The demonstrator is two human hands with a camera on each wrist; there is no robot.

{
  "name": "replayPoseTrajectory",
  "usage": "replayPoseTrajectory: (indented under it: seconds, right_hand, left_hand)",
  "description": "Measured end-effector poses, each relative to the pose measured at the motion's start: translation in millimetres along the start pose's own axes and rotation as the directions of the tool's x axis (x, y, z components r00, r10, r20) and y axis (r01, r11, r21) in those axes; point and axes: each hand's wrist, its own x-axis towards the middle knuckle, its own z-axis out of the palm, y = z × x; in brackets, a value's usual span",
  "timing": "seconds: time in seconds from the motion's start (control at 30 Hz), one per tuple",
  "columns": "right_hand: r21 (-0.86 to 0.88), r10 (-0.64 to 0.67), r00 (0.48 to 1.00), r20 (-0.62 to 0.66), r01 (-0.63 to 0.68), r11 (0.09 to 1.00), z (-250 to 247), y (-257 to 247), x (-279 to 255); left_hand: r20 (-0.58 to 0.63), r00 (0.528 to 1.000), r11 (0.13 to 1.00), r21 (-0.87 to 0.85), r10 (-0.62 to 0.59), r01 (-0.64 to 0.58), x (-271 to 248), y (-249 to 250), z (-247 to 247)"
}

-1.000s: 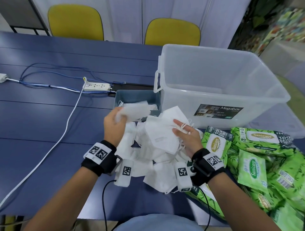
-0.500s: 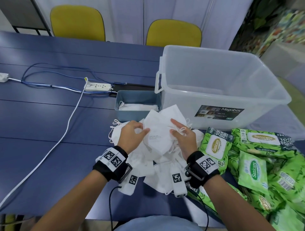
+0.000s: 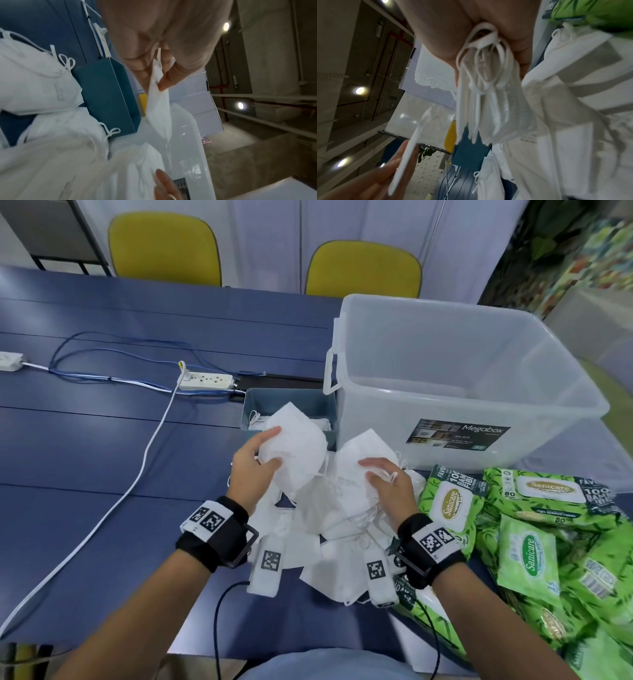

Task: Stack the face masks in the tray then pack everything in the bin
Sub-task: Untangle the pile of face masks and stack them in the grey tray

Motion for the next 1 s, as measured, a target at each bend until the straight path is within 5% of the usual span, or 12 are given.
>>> replayPoseTrajectory:
  seconds: [0.13,0.3,0.4,0.5,0.6,0.7,0.8,0.9,1.0]
  right_hand:
    - [0.027,0.061,0.998,-0.012,-0.061,0.998,12.8,-7.5,-4.8]
    - [0.326,0.194,0.981,0.007,-0.185,0.927,30.7,-19.4,-9.7]
    - [0.016,0.030,0.998,0.053,-0.030,0.999,29.9,-10.5,-10.7]
    - [-0.235,-0.166,0.960,0.226,0.219,0.947,25.9,-6.0,-13.4]
    - [-0.365,-0.159,0.903,0.399,0.315,0.876,23.7,-8.6,-15.1]
    - [-0.505,-0.106,0.881,0.462,0.359,0.785,27.8,-8.0,-15.3]
    - [-0.531,-0.081,0.880,0.467,0.353,0.771,35.1,0.8,-15.7]
    - [-0.609,-0.082,0.890,0.449,0.372,0.700,33.1,13.0,-16.9]
    - [-0.606,-0.013,0.916,0.401,0.276,0.746,23.0,22.8,-18.8]
  left_hand:
    - [0.075,0.996,0.995,-0.083,-0.054,0.061,-6.3,1.3,15.3]
    - [0.160,0.987,0.974,0.215,0.033,-0.067,-16.9,-14.2,37.6]
    - [0.201,0.979,0.958,0.275,0.025,-0.081,-19.0,-19.5,38.6]
    - [0.239,0.970,0.915,0.377,0.056,-0.145,-16.8,-18.4,27.9]
    - [0.323,0.920,0.791,0.493,0.220,-0.362,-11.8,-21.8,15.0]
    - [0.474,0.871,0.612,0.653,0.130,-0.447,-9.7,-33.5,11.9]
    - [0.541,0.841,0.685,0.612,0.000,-0.394,-7.3,-69.2,21.7]
    - [0.492,0.871,0.794,0.528,0.003,-0.301,-10.1,-100.9,22.1]
    - [0.463,0.886,0.802,0.518,0.030,-0.298,-17.3,-115.0,23.8]
